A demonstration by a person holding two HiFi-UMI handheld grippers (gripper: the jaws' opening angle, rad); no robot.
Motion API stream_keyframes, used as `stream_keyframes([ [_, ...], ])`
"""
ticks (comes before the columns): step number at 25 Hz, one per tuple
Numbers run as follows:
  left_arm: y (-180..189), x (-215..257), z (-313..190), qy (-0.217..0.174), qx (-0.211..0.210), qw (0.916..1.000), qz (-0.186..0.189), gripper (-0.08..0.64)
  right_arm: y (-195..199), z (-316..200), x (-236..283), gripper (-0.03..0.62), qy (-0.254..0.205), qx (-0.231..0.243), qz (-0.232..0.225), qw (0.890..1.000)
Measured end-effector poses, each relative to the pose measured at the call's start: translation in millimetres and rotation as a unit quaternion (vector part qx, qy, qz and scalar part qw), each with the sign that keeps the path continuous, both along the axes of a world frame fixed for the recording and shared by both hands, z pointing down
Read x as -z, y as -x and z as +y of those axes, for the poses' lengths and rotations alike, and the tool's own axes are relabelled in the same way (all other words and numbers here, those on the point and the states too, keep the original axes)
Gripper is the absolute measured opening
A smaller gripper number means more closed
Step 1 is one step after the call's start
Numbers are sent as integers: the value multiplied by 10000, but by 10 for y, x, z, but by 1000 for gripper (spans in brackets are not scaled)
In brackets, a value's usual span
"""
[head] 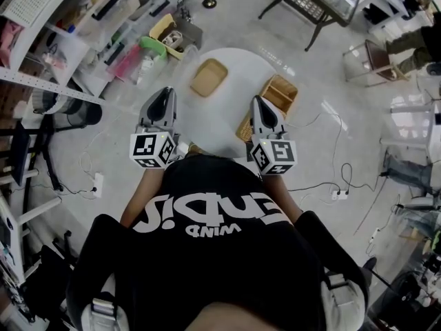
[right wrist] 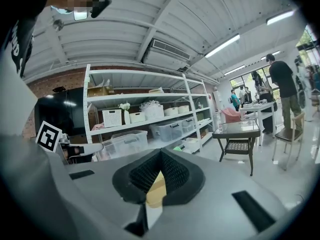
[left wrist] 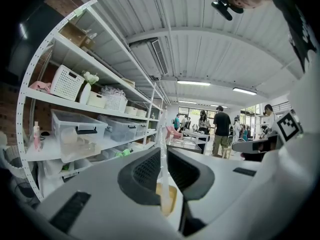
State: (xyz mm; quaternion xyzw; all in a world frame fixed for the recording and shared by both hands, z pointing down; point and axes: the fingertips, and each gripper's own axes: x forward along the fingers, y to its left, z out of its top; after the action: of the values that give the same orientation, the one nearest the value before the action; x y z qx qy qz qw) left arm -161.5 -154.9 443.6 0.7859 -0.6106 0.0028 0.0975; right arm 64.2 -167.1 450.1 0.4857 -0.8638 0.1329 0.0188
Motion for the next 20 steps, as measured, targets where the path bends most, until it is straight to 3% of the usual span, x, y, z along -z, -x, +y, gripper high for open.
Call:
stream_keyframes([
  [20,61,-47,32,134,111,9997,191,38,40,8,-20,-3,40,14,1,10000],
])
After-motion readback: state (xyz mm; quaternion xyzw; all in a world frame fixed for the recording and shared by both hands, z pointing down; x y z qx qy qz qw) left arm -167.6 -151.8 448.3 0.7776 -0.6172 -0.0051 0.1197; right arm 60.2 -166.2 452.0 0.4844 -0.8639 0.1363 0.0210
